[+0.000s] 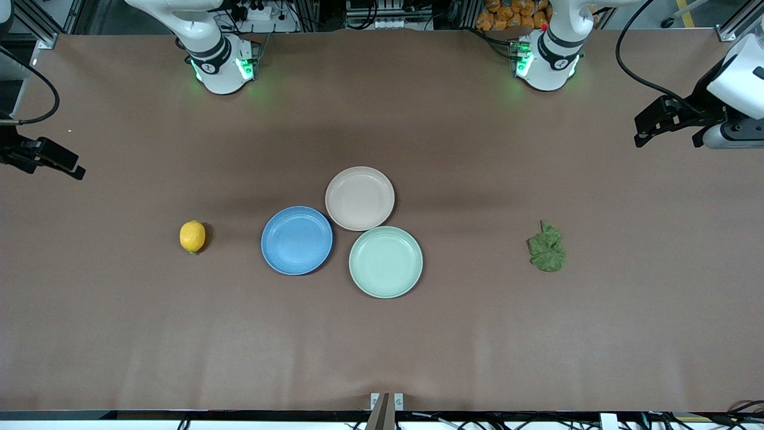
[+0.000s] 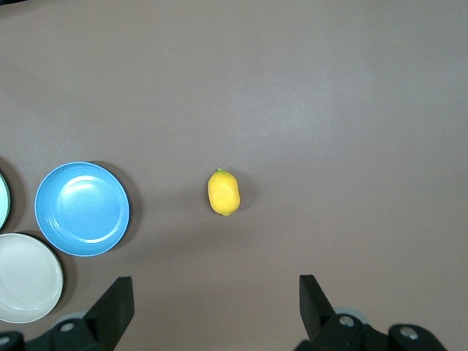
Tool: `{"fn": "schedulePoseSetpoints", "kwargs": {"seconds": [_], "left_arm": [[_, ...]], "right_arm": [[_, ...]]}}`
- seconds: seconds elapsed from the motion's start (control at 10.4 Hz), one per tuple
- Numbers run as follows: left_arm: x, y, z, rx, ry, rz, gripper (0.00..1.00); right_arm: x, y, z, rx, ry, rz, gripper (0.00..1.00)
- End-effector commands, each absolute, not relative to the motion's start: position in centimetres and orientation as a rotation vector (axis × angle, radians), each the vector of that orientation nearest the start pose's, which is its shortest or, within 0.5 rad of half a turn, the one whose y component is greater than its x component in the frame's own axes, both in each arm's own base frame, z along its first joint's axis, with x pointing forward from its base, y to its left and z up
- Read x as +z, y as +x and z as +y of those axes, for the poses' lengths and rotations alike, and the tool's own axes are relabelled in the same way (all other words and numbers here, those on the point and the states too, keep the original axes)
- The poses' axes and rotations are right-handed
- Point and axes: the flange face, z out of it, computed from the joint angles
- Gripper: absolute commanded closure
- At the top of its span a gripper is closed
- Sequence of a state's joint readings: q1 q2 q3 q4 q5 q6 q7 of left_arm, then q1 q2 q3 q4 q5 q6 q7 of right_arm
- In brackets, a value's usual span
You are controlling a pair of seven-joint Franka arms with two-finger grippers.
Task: Place lemon and lettuce in plates
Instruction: 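Move the right gripper to the lemon while the left gripper reaches the lettuce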
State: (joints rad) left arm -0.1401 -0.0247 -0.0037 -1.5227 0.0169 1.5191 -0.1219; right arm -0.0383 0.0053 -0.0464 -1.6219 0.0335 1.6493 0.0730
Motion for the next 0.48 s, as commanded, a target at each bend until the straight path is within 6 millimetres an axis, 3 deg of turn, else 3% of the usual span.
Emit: {"fn": "schedulePoseSetpoints", "kwargs": {"seconds": [0.0, 0.19, 0.38], "left_arm": [[62.8, 53.7, -7.6, 0.057, -3.113, 0.068, 0.0], [57.5, 54.5, -7.8, 0.092, -3.107, 0.075, 0.0], [51.9, 55.1, -8.0, 0.105, -3.099, 0.087, 0.0]], "right_arm": [[54.9, 58.7, -4.7, 0.046, -3.068, 0.284, 0.0], [48.0, 60.7, -4.9, 0.061, -3.072, 0.298, 0.0], [39.3, 62.5, -4.4, 0.197, -2.996, 0.344, 0.0]]}}
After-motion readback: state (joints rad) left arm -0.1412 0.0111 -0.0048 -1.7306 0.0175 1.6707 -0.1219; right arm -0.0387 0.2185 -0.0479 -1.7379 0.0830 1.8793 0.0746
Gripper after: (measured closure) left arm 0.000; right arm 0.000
